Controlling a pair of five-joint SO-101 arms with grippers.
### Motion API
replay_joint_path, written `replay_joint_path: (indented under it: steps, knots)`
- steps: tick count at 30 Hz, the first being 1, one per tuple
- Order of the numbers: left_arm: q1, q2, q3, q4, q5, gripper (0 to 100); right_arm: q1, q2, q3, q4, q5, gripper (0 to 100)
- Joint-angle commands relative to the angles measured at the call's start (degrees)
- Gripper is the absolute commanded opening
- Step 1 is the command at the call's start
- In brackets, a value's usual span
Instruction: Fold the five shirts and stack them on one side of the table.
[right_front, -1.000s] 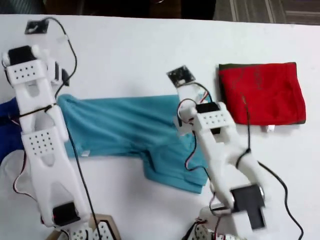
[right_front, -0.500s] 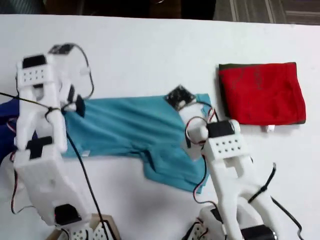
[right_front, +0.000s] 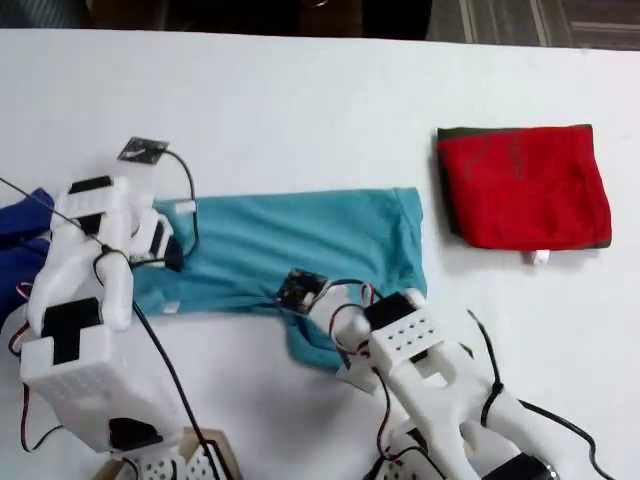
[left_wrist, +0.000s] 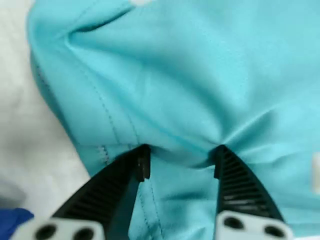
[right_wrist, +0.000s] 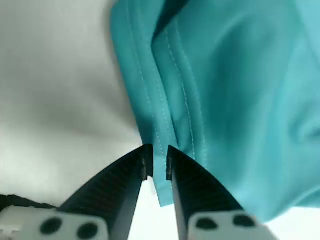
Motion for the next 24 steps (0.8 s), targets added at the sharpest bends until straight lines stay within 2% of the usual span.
replay_joint_path:
  steps: [1, 3, 10, 24]
  knots:
    - [0.44, 0.09, 0.57, -0.88, -0.53, 23, -3.74, -2.33, -0.97, -0.40, 0.35, 6.0]
    - [0.44, 0.09, 0.57, -0.88, -0.53, 23, -4.97, -2.33, -2.02, -0.40, 0.35, 6.8]
    - [0.44, 0.09, 0.66, -0.88, -0.53, 23, -4.97, -1.80, -3.69, -0.48, 0.35, 21.4]
    - [0.44, 0.09, 0.66, -0.88, -0.53, 23, -1.71, -1.71, 0.35, -6.37, 0.44, 21.2]
